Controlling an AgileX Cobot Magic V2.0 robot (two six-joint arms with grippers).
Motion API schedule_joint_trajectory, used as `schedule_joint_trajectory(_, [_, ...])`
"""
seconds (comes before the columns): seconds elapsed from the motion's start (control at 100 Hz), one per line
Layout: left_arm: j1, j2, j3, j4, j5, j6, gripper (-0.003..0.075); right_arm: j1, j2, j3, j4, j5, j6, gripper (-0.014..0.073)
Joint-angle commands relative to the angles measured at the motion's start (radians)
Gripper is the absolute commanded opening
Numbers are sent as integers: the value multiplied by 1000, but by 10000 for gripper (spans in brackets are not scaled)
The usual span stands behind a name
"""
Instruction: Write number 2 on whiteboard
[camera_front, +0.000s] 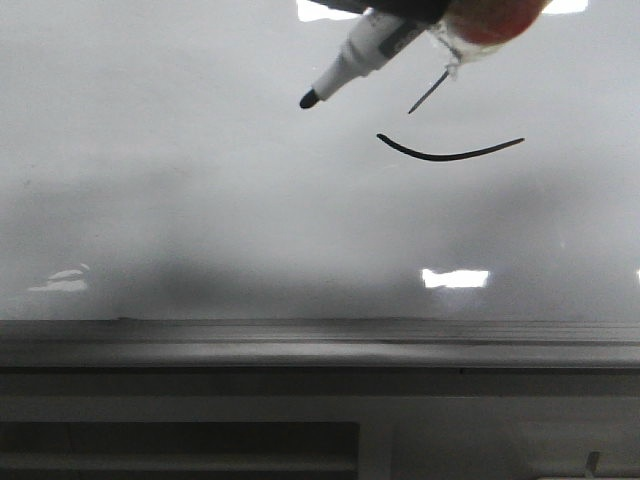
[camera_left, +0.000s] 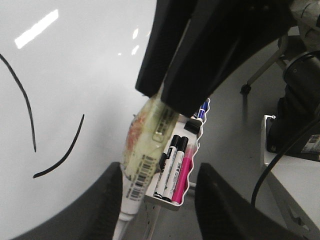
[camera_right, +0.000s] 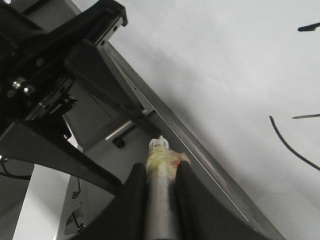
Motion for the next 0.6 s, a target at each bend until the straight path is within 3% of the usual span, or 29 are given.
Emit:
schedule_joint_trajectory(0.0, [-7, -8, -34, -31, -54, 9, 300, 2, 4, -37, 55, -14, -29, -47])
schedule_joint_trajectory(0.48, [-7, -2, -34, -15, -81, 11, 289, 2, 6, -37, 111, 14, -67, -47])
schedule_joint_trajectory(0.59, [-7, -2, -34, -15, -81, 11, 195, 2, 6, -37, 111, 14, -68, -46])
